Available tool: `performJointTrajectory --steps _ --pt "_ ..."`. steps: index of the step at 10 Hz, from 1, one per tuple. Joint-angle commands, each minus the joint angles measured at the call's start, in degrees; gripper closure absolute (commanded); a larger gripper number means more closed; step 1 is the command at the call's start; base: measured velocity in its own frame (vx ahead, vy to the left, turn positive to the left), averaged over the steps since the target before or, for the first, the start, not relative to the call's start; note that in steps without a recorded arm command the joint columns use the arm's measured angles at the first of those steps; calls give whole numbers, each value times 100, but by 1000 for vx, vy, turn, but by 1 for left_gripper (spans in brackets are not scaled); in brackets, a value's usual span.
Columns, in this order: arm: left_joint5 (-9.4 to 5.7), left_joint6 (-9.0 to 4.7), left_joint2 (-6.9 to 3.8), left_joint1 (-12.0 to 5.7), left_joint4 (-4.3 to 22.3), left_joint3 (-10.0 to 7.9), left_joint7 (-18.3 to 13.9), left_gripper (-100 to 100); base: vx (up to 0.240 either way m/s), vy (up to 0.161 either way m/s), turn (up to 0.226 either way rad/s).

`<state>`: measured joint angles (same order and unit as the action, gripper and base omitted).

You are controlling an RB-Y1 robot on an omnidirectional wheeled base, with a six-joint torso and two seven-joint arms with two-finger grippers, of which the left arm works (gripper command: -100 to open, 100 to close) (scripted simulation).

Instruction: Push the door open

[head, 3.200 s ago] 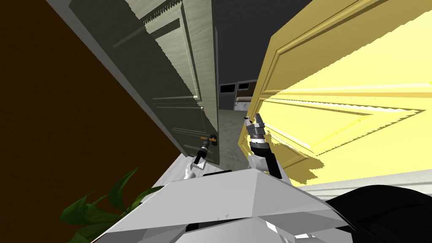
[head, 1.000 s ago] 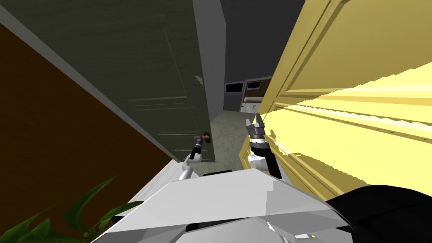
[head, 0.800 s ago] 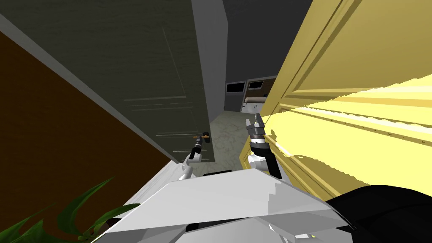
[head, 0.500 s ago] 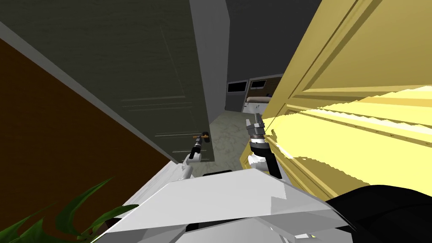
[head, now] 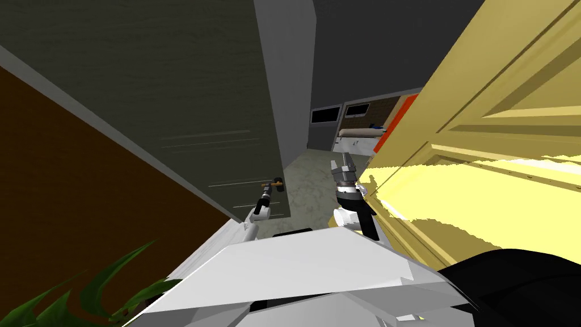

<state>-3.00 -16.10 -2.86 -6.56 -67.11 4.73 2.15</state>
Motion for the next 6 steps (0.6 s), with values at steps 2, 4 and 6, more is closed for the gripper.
performJointTrajectory --steps 2,4,6 --pt "-95 -25 -143 81 -127 -25 133 100 205 -4 151" --pt "-153 -22 -180 113 -160 26 199 100 151 -9 167" --pt "-236 -18 -218 158 -208 98 293 100 172 -19 183"
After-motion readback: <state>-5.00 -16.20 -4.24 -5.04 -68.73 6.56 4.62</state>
